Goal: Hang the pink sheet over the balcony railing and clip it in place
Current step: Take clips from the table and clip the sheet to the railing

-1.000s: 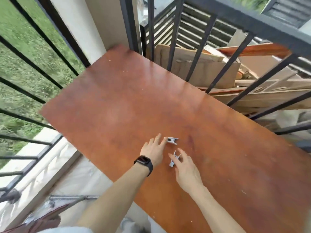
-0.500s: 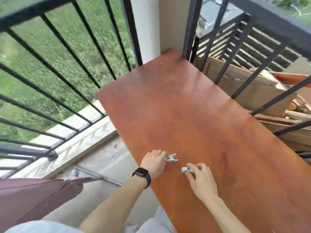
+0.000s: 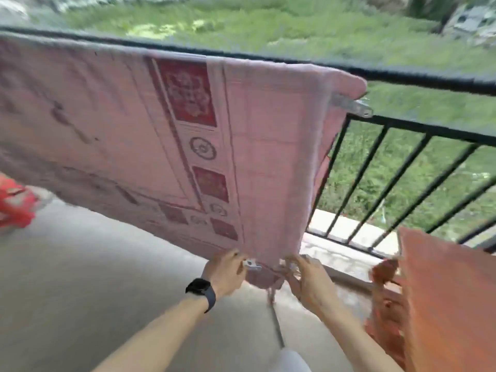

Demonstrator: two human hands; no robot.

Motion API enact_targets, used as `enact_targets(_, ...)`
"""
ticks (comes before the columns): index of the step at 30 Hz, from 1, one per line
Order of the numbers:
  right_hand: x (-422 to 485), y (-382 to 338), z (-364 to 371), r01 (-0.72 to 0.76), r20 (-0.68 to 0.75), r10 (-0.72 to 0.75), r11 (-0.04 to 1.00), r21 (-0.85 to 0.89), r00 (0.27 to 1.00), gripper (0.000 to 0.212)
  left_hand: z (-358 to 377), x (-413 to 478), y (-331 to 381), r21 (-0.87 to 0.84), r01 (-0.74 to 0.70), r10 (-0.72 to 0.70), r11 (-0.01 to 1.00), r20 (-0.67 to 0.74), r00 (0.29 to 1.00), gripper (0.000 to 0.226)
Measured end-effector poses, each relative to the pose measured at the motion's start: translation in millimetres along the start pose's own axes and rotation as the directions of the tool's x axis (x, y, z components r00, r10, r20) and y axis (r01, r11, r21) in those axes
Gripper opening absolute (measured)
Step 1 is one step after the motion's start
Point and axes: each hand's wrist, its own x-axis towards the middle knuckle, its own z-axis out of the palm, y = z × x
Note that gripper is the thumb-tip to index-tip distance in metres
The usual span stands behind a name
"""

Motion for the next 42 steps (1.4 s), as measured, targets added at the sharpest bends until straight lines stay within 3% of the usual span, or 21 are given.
enact_targets(3, 50, -106, 36, 0.165, 0.094, -0.165, 0.986, 0.006, 0.982, 0.035, -58, -26, -103, 0.013, 0.142, -0.139, 0.990, -0.119, 0.983, 0.036)
enact_targets(7, 110, -240, 75, 0.429, 0.123, -0.429, 0.903, 0.026, 0.895, 0.026, -136, -71, -209, 0.003, 0.335, -0.319, 0.942, -0.292, 0.902, 0.026)
enact_targets(11, 155, -360, 100, 0.590, 0.130, -0.583, 0.807, -0.020, 0.802, 0.034, -199, -118, -300, -0.180, 0.492, -0.517, 0.852, -0.437, 0.736, 0.026)
enact_targets(15, 180, -454, 119, 0.704, 0.088, -0.704, 0.709, 0.038, 0.705, 0.036, -247, -155, -366, -0.383, 0.533, -0.653, 0.754, -0.517, 0.553, 0.024)
enact_targets(18, 198, -513, 141, 0.749, 0.080, -0.755, 0.655, 0.099, 0.650, 0.031, -278, -177, -414, -0.430, 0.544, -0.686, 0.721, -0.554, 0.472, 0.020)
enact_targets(21, 223, -570, 173, 0.787, 0.064, -0.797, 0.604, 0.129, 0.601, 0.030, -313, -190, -472, -0.428, 0.577, -0.706, 0.696, -0.558, 0.437, 0.019)
enact_targets(24, 253, -630, 207, 0.828, 0.055, -0.837, 0.546, 0.131, 0.544, 0.046, -353, -194, -529, -0.417, 0.585, -0.701, 0.695, -0.574, 0.423, 0.020)
enact_targets(28, 304, -716, 252, 0.880, 0.092, -0.889, 0.458, 0.128, 0.449, 0.036, -402, -194, -605, -0.399, 0.598, -0.693, 0.695, -0.592, 0.412, 0.019)
enact_targets(31, 342, -790, 282, 0.890, 0.094, -0.903, 0.430, 0.154, 0.420, 0.037, -439, -194, -653, -0.406, 0.613, -0.710, 0.678, -0.579, 0.402, 0.020)
enact_targets(42, 427, -1039, 455, 0.895, 0.127, -0.944, 0.329, 0.300, 0.304, 0.031, -509, -245, -911, -0.536, 0.650, -0.814, 0.538, -0.531, 0.235, 0.018)
